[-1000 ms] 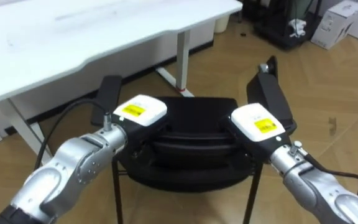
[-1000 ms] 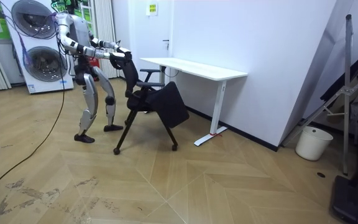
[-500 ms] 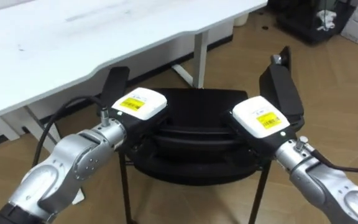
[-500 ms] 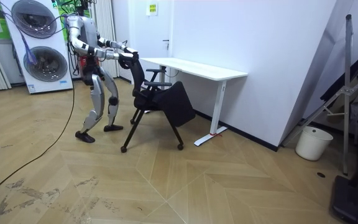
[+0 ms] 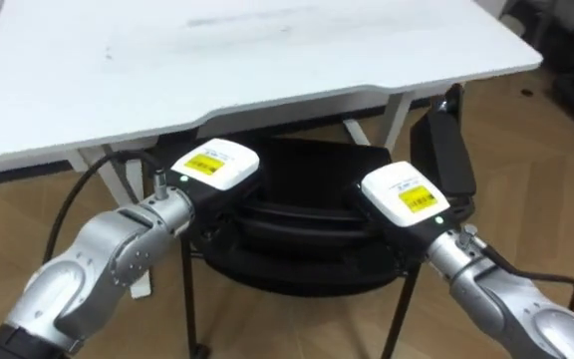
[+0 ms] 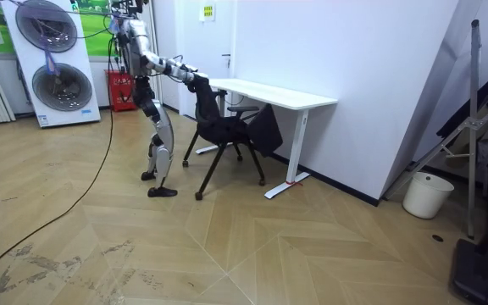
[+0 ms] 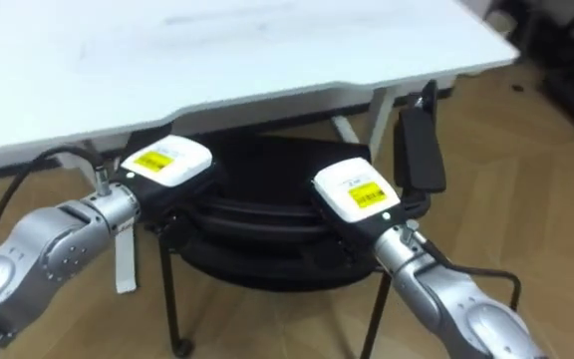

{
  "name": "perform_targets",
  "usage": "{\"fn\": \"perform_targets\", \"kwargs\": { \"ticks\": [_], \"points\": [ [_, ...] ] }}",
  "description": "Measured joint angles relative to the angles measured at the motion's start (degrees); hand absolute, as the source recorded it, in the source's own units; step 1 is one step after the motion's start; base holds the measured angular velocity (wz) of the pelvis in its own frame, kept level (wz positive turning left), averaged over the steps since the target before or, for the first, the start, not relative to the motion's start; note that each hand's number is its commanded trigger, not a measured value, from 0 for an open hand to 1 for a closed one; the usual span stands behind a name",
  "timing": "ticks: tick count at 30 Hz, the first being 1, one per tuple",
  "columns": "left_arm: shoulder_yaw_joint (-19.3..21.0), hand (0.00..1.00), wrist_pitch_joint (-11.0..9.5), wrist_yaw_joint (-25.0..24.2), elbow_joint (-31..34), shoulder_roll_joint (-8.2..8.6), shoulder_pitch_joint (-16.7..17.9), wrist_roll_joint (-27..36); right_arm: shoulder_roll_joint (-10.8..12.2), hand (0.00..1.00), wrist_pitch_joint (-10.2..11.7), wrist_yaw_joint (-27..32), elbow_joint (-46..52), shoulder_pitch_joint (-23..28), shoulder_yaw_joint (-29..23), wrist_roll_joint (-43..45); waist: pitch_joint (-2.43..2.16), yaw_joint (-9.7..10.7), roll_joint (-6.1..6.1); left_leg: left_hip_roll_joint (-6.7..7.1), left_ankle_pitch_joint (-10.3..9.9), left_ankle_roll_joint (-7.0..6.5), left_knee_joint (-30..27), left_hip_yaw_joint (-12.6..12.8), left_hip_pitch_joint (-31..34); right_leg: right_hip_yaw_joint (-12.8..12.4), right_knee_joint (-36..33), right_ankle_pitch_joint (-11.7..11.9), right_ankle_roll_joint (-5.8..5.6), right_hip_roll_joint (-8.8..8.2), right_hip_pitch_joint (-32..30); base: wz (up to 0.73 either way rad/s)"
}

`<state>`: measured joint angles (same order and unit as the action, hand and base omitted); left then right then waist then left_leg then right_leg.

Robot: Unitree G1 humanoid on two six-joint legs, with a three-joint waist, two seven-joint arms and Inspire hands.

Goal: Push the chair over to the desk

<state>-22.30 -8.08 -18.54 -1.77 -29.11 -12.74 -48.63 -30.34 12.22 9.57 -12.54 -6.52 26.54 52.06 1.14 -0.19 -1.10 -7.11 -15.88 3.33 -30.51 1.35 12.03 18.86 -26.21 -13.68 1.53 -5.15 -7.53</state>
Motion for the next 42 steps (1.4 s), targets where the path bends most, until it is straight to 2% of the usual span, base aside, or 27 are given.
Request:
{"fn": "perform_targets", "kwargs": {
  "ticks": [4,7,11,13,15,17,18,21,24,26,28,29,30,31,32,33,35,36,42],
  "points": [
    [0.95,1.0,0.26,0.14,0.08,0.18,-0.14,-0.51,0.34,1.0,-0.28,-1.71,0.09,-1.65,0.01,-0.01,-0.04,-0.61,0.12,-0.11,0.58,0.94,2.33,-1.67,-0.65,1.94,2.13,-0.43,0.2,0.87,1.87,0.3],
    [1.18,1.0,0.66,0.72,0.15,0.29,0.3,-0.94,0.46,1.0,-1.17,-4.04,1.15,-2.28,0.18,0.01,-0.04,-2.17,0.11,0.07,0.73,1.17,4.24,-2.01,-2.66,2.48,3.34,-1.09,-0.04,1.38,3.94,0.12],
    [1.58,1.0,0.69,0.77,0.18,0.34,0.91,-1.11,0.65,1.0,-1.27,-5.41,1.79,-2.32,0.18,0.01,-0.02,-3.08,-0.24,0.65,0.74,1.19,4.95,-2.18,-4.54,2.5,2.39,-2.68,-0.39,0.81,5.34,0.13],
    [1.6,1.0,1.0,0.79,0.13,0.42,1.25,-1.14,1.18,1.0,-1.4,-5.68,1.57,-2.3,0.23,0.01,0.04,-2.79,-0.41,0.39,0.74,1.19,4.61,-2.13,-4.83,2.67,2.13,-2.86,-0.46,1.01,6.61,0.38],
    [1.5,1.0,1.02,0.92,-0.05,0.4,1.32,-1.21,1.44,1.0,-1.32,-5.73,1.2,-2.07,0.28,0.02,0.12,-0.87,-0.71,-0.26,0.74,1.19,4.22,-1.57,-4.83,3.27,1.8,-2.93,-0.47,1.5,8.3,0.82],
    [1.21,1.0,1.01,1.08,-0.15,0.66,1.46,-1.79,1.51,1.0,-1.35,-5.54,1.19,-1.31,0.27,0.06,0.04,0.79,-1.31,-0.25,0.77,1.22,3.59,-0.82,-4.91,3.33,1.58,-3.83,-0.82,1.28,9.7,0.87],
    [1.09,1.0,1.02,1.12,-0.15,0.91,1.47,-2.51,1.51,1.0,-1.35,-5.32,1.13,-0.97,0.17,0.06,0.1,1.9,-1.76,-0.18,0.77,1.22,2.57,0.63,-4.66,3.55,1.74,-4.87,-1.13,1.29,10.75,0.61],
    [0.61,1.0,1.47,1.9,-0.7,2.54,1.91,-5.0,1.46,1.0,-1.22,-5.41,1.06,0.09,-0.26,0.04,0.06,2.06,-1.73,-0.34,0.77,1.22,1.16,1.08,-4.71,3.58,3.46,-5.07,-1.17,1.57,13.29,0.42],
    [0.65,1.0,1.46,2.16,-0.28,2.33,1.99,-4.99,1.48,1.0,-1.06,-5.28,2.07,0.92,-1.0,0.15,-0.23,2.2,-1.36,-0.23,0.8,1.25,0.99,0.09,-4.05,3.0,5.44,-5.08,-1.15,2.27,13.54,0.1],
    [0.67,1.0,1.58,2.16,-0.46,2.53,1.98,-4.99,1.49,1.0,-1.06,-5.27,2.06,0.85,-1.04,0.15,-0.35,1.97,-1.13,-0.1,0.81,1.25,0.7,0.07,-3.92,1.36,6.07,-5.08,-1.14,2.41,13.56,-0.13],
    [0.67,1.0,1.69,2.27,-0.4,2.71,2.24,-4.98,1.4,1.0,-1.08,-5.28,2.04,0.81,-1.04,0.16,-0.23,1.35,-1.07,-0.01,0.84,1.17,-2.1,0.45,-2.61,-2.55,6.7,-5.03,-1.04,2.7,13.81,-0.18],
    [0.68,1.0,1.65,2.39,-0.28,2.98,2.37,-4.98,1.01,1.0,-0.95,-5.34,2.18,0.84,-1.21,0.16,0.07,1.58,-1.66,1.31,0.86,0.73,-1.79,0.31,-1.2,-6.53,6.69,-5.46,-0.47,2.31,13.81,-0.04],
    [0.76,1.0,1.59,2.82,0.05,3.65,2.32,-5.09,-0.25,1.0,-0.27,-5.58,2.89,0.95,-2.11,-0.05,-0.2,1.65,-1.05,3.16,2.4,-0.46,2.58,-0.03,0.01,-8.5,6.46,-5.99,-0.76,1.92,12.44,-0.33],
    [0.91,1.0,1.55,2.65,0.73,3.53,2.49,-5.11,-0.18,1.0,-0.19,-5.87,3.26,1.19,-2.54,0.17,-0.9,0.5,-1.9,3.91,3.34,-0.75,4.28,0.46,-0.88,-10.58,5.98,-5.98,-1.49,1.05,10.73,-0.42],
    [1.03,1.0,1.55,2.23,1.29,3.4,2.49,-5.11,-0.18,1.0,-0.13,-5.97,3.43,1.33,-2.74,0.3,-0.88,0.22,-2.19,4.03,3.72,-1.18,4.89,1.15,-1.22,-10.91,6.16,-5.81,-1.85,1.08,10.36,-0.58],
    [1.07,1.0,1.53,1.76,1.51,3.44,2.7,-5.1,-0.12,1.0,-0.07,-6.12,3.82,1.87,-3.06,0.72,-0.83,-0.4,-2.33,4.83,3.74,-1.29,5.18,2.0,-1.9,-11.27,6.89,-5.44,-2.49,0.61,10.46,-0.27],
    [1.52,1.0,1.46,1.55,1.98,3.18,3.34,-5.1,0.67,1.0,-0.1,-6.71,4.68,2.51,-3.49,1.83,-0.83,-0.83,-2.26,5.25,3.72,-1.32,5.35,2.58,-2.52,-11.3,7.59,-5.06,-3.04,0.0,10.87,-0.26],
    [1.77,1.0,1.27,1.4,2.24,2.63,3.49,-4.9,1.07,1.0,-0.17,-6.71,5.11,2.68,-3.55,2.24,-0.78,-0.85,-2.14,5.47,3.71,-1.33,5.38,2.61,-2.59,-11.32,7.56,-5.0,-3.12,-0.26,10.79,-0.16],
    [2.38,1.0,0.98,0.88,2.27,2.47,3.66,-4.54,1.57,1.0,-0.22,-6.76,5.46,2.56,-3.65,2.56,-0.66,-1.65,-1.25,5.59,3.63,-1.47,5.67,3.25,-2.93,-11.36,4.9,-5.12,-3.35,-0.98,9.22,-0.12]
  ]
}}
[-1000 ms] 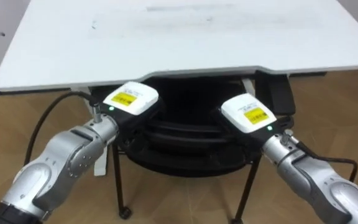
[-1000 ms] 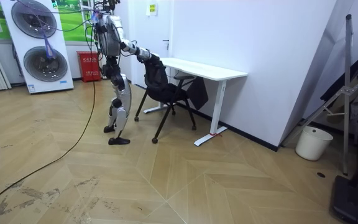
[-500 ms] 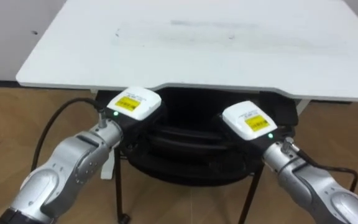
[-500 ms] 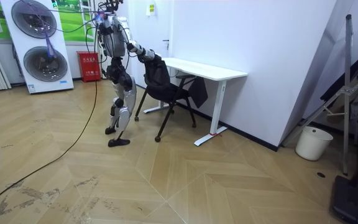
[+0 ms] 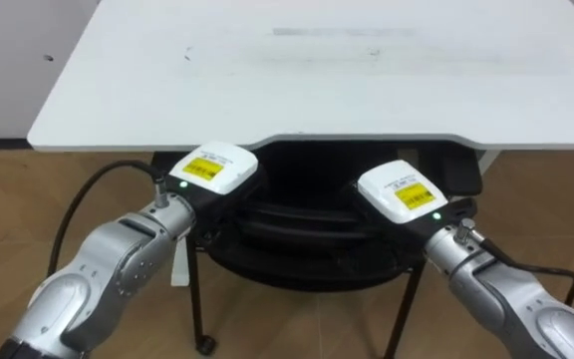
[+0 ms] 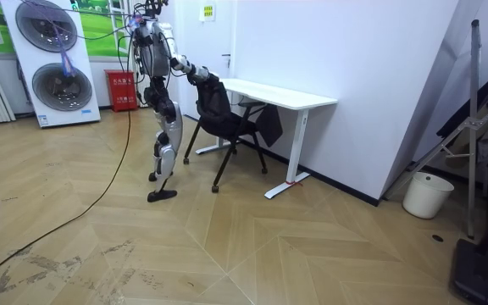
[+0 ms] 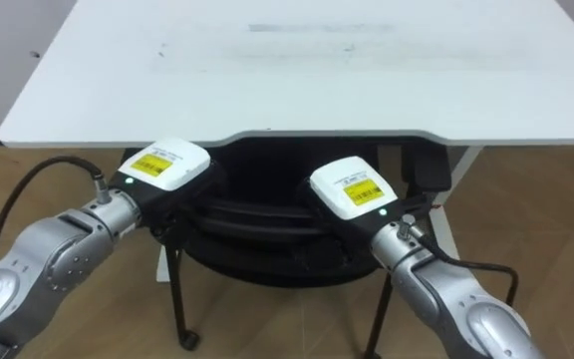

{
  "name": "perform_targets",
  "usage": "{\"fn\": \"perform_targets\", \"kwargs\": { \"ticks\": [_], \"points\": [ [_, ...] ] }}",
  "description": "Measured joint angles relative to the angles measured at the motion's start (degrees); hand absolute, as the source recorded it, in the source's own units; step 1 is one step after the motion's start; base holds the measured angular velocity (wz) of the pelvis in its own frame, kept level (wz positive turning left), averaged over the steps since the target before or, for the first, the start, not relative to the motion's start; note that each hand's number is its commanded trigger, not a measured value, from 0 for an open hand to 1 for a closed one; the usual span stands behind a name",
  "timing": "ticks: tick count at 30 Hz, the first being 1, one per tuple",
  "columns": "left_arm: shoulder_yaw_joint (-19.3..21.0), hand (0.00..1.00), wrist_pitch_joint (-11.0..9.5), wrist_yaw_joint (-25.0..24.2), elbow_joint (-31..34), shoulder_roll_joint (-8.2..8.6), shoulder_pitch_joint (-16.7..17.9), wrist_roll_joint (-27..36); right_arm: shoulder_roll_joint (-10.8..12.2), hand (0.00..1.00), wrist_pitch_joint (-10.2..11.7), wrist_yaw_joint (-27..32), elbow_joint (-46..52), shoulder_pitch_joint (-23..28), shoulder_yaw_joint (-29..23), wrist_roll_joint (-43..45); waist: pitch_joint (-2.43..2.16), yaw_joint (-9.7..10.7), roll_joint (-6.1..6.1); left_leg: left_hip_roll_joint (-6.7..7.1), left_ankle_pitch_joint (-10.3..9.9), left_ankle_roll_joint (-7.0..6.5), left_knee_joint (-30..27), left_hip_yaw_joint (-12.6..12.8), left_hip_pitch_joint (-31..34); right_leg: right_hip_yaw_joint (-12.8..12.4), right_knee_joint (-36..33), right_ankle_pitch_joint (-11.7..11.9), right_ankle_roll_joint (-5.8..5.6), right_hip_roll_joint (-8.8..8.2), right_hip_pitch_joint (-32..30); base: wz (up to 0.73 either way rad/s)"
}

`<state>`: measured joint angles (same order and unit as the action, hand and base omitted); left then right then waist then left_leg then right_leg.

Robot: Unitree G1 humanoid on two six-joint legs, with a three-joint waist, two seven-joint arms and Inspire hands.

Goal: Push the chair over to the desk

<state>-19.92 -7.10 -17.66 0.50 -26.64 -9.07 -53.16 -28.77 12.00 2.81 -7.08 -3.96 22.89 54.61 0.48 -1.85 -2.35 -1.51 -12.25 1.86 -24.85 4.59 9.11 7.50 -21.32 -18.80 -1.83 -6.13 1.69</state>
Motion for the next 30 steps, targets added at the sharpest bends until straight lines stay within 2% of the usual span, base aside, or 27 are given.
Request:
{"fn": "perform_targets", "kwargs": {
  "ticks": [2,4,5,6,7,8,9,10,17,21,30],
  "points": [
    [0.14,1.0,-0.31,-0.23,0.0,-0.05,0.02,0.17,-0.04,1.0,0.33,0.29,-0.27,-0.11,0.0,0.04,0.07,-0.14,0.18,0.05,-0.07,-0.12,0.66,0.27,-0.47,0.43,-1.15,-0.01,-0.02,-0.36,-0.54,-0.11],
    [0.85,1.0,-0.75,-0.68,0.01,-0.02,0.06,0.58,-0.13,1.0,0.66,0.72,-0.41,-0.49,-0.02,0.31,0.4,-0.49,0.75,-0.5,-0.58,-0.83,0.93,1.83,-0.93,0.36,-1.3,-0.01,-0.03,-0.45,-1.15,-0.31],
    [1.2,1.0,-0.97,-0.88,0.09,0.02,0.06,0.59,-0.09,1.0,0.69,1.08,-0.38,-0.56,-0.05,0.75,0.37,-1.1,0.81,-0.83,-0.61,-0.85,1.27,2.54,-0.94,0.39,-1.31,0.01,-0.06,-0.5,-1.72,-0.58],
    [1.86,1.0,-1.4,-0.98,0.23,0.04,0.06,0.61,-0.06,1.0,0.7,1.53,-0.2,-0.93,-0.04,1.18,0.45,-2.56,0.92,-1.06,-0.61,-0.85,1.53,3.56,-0.82,0.46,-1.23,0.12,-0.24,-0.56,-2.52,-0.52],
    [1.91,1.0,-1.4,-0.91,0.22,0.07,0.06,0.59,-0.02,0.76,0.7,1.52,-0.22,-1.13,-0.02,1.24,0.53,-3.06,1.06,-1.23,-0.61,-0.85,1.49,3.94,-0.83,0.42,-1.04,0.24,-0.21,-0.53,-2.54,-0.44],
    [1.91,0.76,-1.29,-0.78,0.04,0.13,0.06,0.56,0.02,0.45,0.7,1.57,-0.35,-1.22,0.09,1.54,0.6,-3.17,1.3,-1.41,-0.61,-0.85,1.46,4.41,-0.97,0.35,-0.4,0.53,-0.33,-0.4,-2.4,-0.17],
    [1.9,0.55,-1.22,-0.8,-0.02,0.18,0.07,0.56,0.13,0.19,0.7,1.66,-0.45,-1.22,0.16,1.62,0.63,-3.27,1.35,-1.62,-0.61,-0.85,1.45,4.71,-1.15,0.08,-0.19,0.7,-0.3,-0.23,-2.31,-0.13],
    [1.9,0.0,-1.16,-0.81,-0.02,0.18,0.11,0.56,0.24,0.0,0.67,1.65,-0.45,-1.22,0.16,1.62,0.63,-3.37,1.36,-1.72,-0.61,-0.85,1.44,4.69,-1.2,0.0,0.03,0.88,-0.27,-0.09,-2.26,-0.09],
    [2.18,0.0,0.7,-1.81,0.77,0.56,0.49,0.6,1.62,0.0,-1.96,-0.53,0.86,-1.22,-0.58,0.05,0.34,-2.93,2.05,-1.86,-0.57,-0.84,2.3,4.35,-1.52,0.55,1.58,1.77,-0.23,0.23,-1.61,-0.01],
    [2.25,0.0,0.75,-3.32,2.91,0.71,0.64,1.36,1.64,0.0,-2.87,-3.4,1.31,-1.18,-0.88,-2.66,0.04,-2.84,2.26,-1.81,-0.49,-0.75,2.67,4.45,-1.83,0.55,1.69,1.77,-0.23,0.19,-1.54,0.0],
    [2.4,0.0,0.81,-5.57,4.12,1.14,1.72,2.47,1.85,0.0,-3.36,-7.83,2.8,-0.87,-1.27,-3.61,-0.04,-2.41,2.13,-1.69,-0.38,-0.6,3.8,4.61,-3.99,0.53,2.77,1.8,-0.21,0.2,0.37,-0.03]
  ]
}}
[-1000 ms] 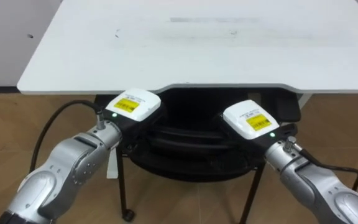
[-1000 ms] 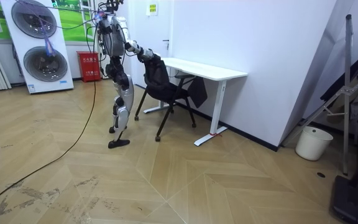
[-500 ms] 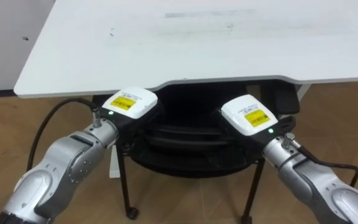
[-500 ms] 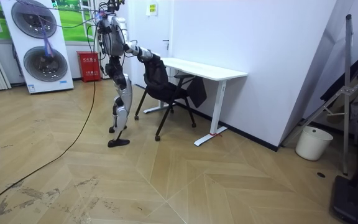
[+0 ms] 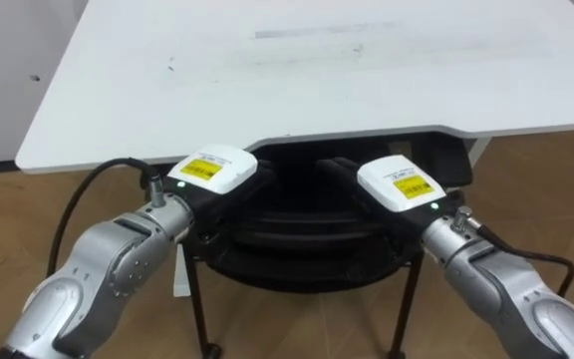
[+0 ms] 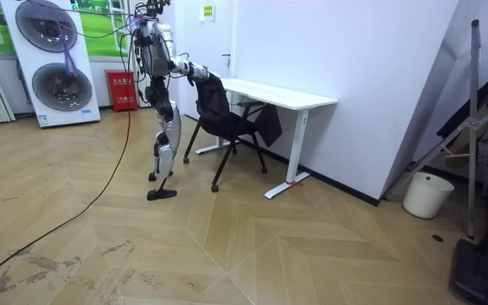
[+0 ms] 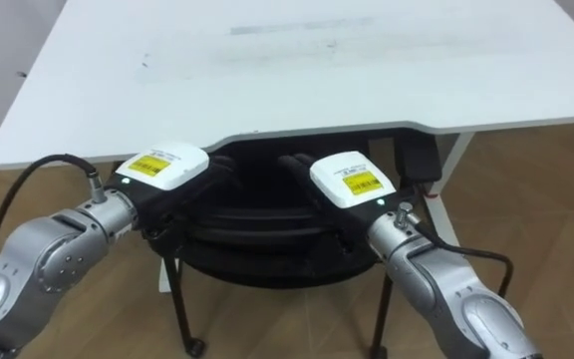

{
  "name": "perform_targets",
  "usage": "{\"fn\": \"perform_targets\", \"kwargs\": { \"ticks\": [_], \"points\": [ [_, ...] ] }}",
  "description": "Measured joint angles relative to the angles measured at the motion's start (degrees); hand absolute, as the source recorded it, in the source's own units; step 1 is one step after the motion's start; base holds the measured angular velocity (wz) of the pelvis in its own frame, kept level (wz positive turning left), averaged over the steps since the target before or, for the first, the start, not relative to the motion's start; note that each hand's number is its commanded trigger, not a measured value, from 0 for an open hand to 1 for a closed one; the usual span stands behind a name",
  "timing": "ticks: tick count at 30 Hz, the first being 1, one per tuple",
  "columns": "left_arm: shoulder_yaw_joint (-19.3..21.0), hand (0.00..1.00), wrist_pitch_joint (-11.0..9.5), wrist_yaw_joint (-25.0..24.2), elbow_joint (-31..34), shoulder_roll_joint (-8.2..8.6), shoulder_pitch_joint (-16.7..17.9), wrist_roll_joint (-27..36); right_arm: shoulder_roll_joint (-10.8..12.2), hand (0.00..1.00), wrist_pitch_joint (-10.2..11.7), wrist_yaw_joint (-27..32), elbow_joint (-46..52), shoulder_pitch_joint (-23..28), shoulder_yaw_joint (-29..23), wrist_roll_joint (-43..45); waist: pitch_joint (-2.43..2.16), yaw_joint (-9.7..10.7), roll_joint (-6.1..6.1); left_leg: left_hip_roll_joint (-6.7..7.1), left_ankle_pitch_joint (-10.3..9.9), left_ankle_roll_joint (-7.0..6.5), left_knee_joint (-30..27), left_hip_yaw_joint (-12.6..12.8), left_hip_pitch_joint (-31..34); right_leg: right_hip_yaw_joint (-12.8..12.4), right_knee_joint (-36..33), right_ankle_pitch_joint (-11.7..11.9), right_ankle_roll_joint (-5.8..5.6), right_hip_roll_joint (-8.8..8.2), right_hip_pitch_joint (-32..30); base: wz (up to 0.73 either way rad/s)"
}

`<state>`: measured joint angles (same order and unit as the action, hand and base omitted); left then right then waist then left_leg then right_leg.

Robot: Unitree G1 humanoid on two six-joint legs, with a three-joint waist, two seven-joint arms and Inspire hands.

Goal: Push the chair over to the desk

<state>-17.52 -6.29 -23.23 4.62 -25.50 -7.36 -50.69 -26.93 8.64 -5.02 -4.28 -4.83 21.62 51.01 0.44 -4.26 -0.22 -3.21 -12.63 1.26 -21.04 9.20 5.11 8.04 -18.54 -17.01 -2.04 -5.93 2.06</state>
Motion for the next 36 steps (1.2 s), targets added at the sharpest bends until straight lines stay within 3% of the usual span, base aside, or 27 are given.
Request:
{"fn": "perform_targets", "kwargs": {
  "ticks": [11,19,23,27,31,33,34,36],
  "points": [
    [0.01,0.0,1.25,-0.04,0.0,1.33,0.38,0.52,0.83,0.0,-2.49,-2.2,0.05,-0.03,-0.67,-2.47,0.03,0.68,-0.23,0.22,0.06,0.0,1.35,0.21,-1.78,0.52,1.96,1.06,-0.32,0.0,1.81,-0.02],
    [0.94,0.0,1.75,-0.03,0.98,0.72,0.39,0.47,-0.19,0.0,-2.48,-4.52,5.08,-0.05,-3.48,-2.43,0.02,0.67,-0.36,0.12,0.1,0.01,1.43,0.21,-1.72,0.53,2.87,1.48,-0.29,0.13,1.94,-0.01],
    [3.13,0.0,0.63,-0.01,2.65,-0.32,0.48,0.32,-0.64,0.0,-1.48,-5.38,7.3,-0.04,-5.51,-2.35,0.09,0.86,-0.49,0.07,0.1,0.01,1.39,-0.07,-1.79,0.73,3.21,1.88,-0.36,0.28,2.51,0.03],
    [6.57,0.0,-2.25,-0.01,3.63,-0.43,0.54,-2.4,-2.12,0.0,2.53,-6.38,7.8,-0.01,-9.66,-1.69,0.14,0.85,-0.57,0.04,0.11,0.0,1.45,-0.16,-1.68,0.96,4.81,2.66,-0.43,0.49,3.17,0.01],
    [11.33,0.0,-3.14,0.03,4.75,-0.65,1.09,-2.67,-3.27,0.0,4.69,-6.42,10.44,0.65,-14.39,-1.85,0.14,1.19,-0.57,0.06,0.12,-0.03,1.49,-0.32,-1.61,1.77,5.28,2.79,-0.45,0.51,3.6,0.06],
    [15.3,0.0,-4.34,0.35,7.43,-1.8,1.68,-2.92,-3.16,0.0,5.2,-4.21,14.37,1.92,-19.89,-2.38,0.13,0.91,-0.6,0.07,0.28,0.0,2.19,-0.07,-2.1,1.57,5.99,3.05,-0.46,0.59,3.91,-0.03],
    [16.45,0.0,-4.79,1.1,8.25,-2.19,2.37,-2.91,-3.09,0.0,5.24,-2.98,14.97,1.91,-21.7,-3.16,0.14,0.67,-0.61,0.06,0.32,0.03,2.47,0.16,-2.37,1.31,6.0,3.09,-0.48,0.58,3.92,-0.15],
    [21.88,0.0,-5.81,7.66,10.36,-2.17,3.69,-2.9,-2.88,0.0,5.04,2.68,16.11,1.92,-28.55,-7.31,0.07,0.52,-0.79,0.06,0.36,0.1,3.32,0.42,-3.49,1.37,6.18,3.21,-0.59,0.58,4.44,-0.13]
  ]
}}
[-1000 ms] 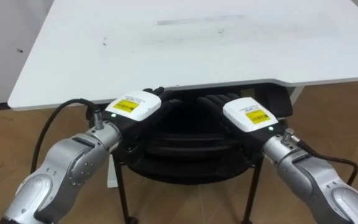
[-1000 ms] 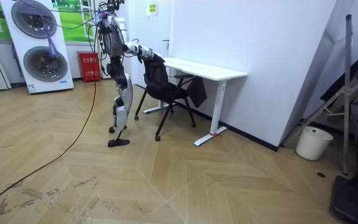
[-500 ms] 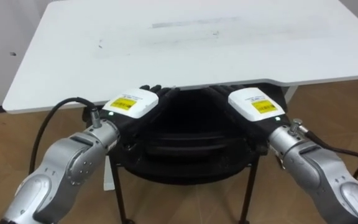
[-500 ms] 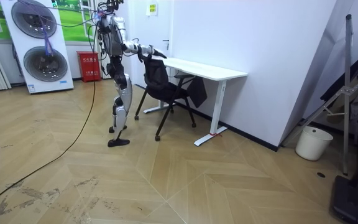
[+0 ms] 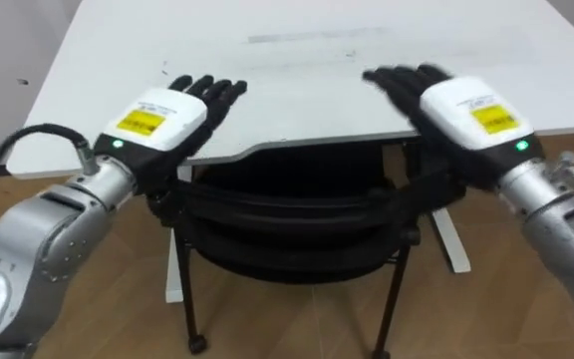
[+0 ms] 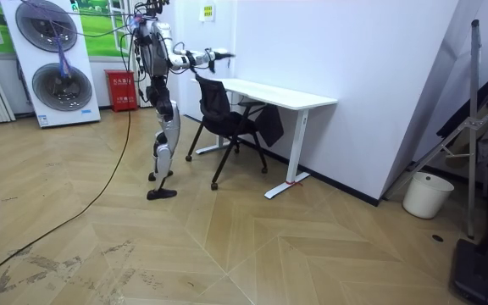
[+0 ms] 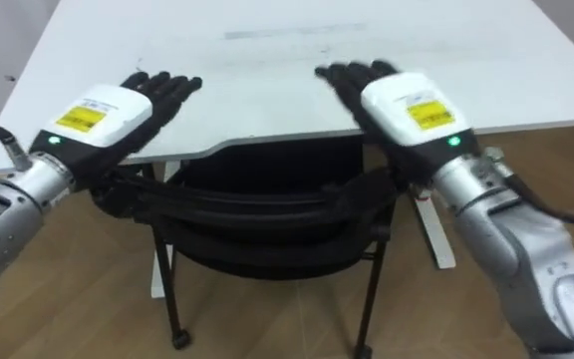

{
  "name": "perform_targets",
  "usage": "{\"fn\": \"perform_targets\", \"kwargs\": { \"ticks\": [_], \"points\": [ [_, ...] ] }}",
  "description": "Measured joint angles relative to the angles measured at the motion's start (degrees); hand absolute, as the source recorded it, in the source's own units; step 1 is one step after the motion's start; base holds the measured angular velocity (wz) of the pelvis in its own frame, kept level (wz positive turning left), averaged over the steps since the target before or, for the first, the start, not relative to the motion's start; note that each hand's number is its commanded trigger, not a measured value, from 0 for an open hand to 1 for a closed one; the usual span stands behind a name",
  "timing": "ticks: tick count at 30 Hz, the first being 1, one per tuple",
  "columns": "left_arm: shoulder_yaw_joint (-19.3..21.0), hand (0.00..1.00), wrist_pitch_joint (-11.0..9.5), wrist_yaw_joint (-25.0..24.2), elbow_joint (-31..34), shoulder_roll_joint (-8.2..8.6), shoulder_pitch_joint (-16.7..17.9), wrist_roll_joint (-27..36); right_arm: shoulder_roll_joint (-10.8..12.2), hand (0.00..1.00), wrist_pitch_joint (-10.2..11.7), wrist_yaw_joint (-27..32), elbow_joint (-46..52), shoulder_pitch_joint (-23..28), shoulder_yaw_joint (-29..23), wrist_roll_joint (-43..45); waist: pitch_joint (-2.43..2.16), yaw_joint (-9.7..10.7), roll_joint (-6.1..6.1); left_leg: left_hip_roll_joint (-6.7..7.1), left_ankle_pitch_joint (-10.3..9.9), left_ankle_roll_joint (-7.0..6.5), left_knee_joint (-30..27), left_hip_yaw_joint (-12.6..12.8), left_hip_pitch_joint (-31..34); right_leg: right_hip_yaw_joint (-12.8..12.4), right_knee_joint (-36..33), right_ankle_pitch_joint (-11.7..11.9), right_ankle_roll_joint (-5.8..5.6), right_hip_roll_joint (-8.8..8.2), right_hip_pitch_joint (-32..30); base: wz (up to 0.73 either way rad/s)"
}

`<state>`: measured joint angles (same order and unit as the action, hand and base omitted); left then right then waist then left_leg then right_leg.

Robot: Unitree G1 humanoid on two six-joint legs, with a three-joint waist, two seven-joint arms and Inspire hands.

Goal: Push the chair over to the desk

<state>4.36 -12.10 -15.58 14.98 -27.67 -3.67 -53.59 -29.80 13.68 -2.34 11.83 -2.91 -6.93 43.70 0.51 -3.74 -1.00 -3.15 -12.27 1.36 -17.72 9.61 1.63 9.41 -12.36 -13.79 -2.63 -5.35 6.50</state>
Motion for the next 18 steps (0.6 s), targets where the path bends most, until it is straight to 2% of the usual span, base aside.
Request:
{"fn": "perform_targets", "kwargs": {
  "ticks": [1,3,4,6,9,12,13,15,16,18],
  "points": [
    [1.74,0.0,-0.3,1.72,0.24,-0.03,0.12,0.01,-0.01,0.0,0.04,1.25,0.22,0.02,-1.6,-1.0,0.0,0.15,0.01,0.0,0.0,0.01,0.22,0.14,-0.4,0.04,0.14,0.07,-0.03,0.0,0.3,-0.09],
    [8.54,0.0,-1.18,8.41,0.3,-0.05,1.05,0.06,-0.06,0.0,0.87,6.11,0.44,0.23,-7.06,-4.54,-0.07,1.06,-0.03,0.12,0.04,0.07,1.23,0.64,-1.78,0.22,0.84,0.14,-0.12,-0.09,1.35,-0.11],
    [10.16,0.0,-1.27,10.01,0.29,-0.04,1.37,0.1,-0.06,0.0,1.02,7.37,0.43,0.57,-8.54,-5.41,-0.08,1.51,-0.05,0.15,0.04,0.07,1.42,0.65,-1.94,0.37,0.86,0.14,-0.13,-0.08,1.49,-0.06],
    [16.15,0.0,-1.86,16.27,0.15,-0.01,4.11,0.12,-0.07,0.0,1.9,12.74,0.1,3.0,-13.9,-6.63,-0.32,2.08,-0.12,0.18,0.13,0.23,2.39,1.37,-3.03,0.15,0.86,0.15,-0.14,-0.1,1.75,-0.14],
    [22.9,0.0,-2.36,23.62,0.16,0.21,9.04,0.11,-0.02,0.0,1.76,17.95,-0.07,7.86,-21.04,-9.82,-0.48,2.35,0.0,0.23,0.13,0.24,2.84,1.52,-3.52,0.04,0.9,0.17,-0.14,-0.16,1.66,-0.15],
    [27.88,0.0,-2.36,30.84,-0.89,0.49,13.75,0.72,0.04,0.0,1.82,23.57,-3.85,9.98,-25.47,-11.25,-0.6,3.11,0.13,0.23,0.13,0.24,3.2,2.09,-4.22,0.02,0.95,0.18,-0.13,-0.2,1.93,-0.1],
    [28.37,0.0,-2.36,32.09,-1.54,0.66,14.2,1.36,0.14,0.0,1.8,24.62,-4.86,10.34,-25.96,-12.51,-0.69,3.25,0.2,0.2,0.13,0.24,3.25,2.22,-4.32,0.01,1.0,0.18,-0.13,-0.19,1.97,-0.11],
    [30.13,0.0,-2.02,36.97,-3.24,3.05,14.93,4.8,0.79,0.0,1.75,28.05,-6.91,12.45,-27.6,-20.14,-0.85,3.34,0.65,0.28,0.12,0.24,3.38,2.57,-4.32,0.11,1.84,0.37,-0.31,-0.26,2.23,-0.03],
    [30.32,0.0,-1.98,38.22,-3.62,3.5,15.01,5.62,1.03,0.0,1.74,28.8,-7.22,13.16,-28.14,-22.5,-0.91,3.34,0.8,0.3,0.12,0.24,3.43,2.57,-4.3,0.13,1.84,0.37,-0.31,-0.28,2.22,0.04],
    [31.78,0.0,-2.01,43.13,-4.15,4.63,17.15,9.16,2.28,0.0,1.65,32.41,-9.28,16.1,-30.44,-29.28,-1.34,3.34,1.27,0.4,0.12,0.25,4.57,2.58,-4.61,0.24,1.82,0.36,-0.31,-0.28,2.05,0.04]
  ]
}}
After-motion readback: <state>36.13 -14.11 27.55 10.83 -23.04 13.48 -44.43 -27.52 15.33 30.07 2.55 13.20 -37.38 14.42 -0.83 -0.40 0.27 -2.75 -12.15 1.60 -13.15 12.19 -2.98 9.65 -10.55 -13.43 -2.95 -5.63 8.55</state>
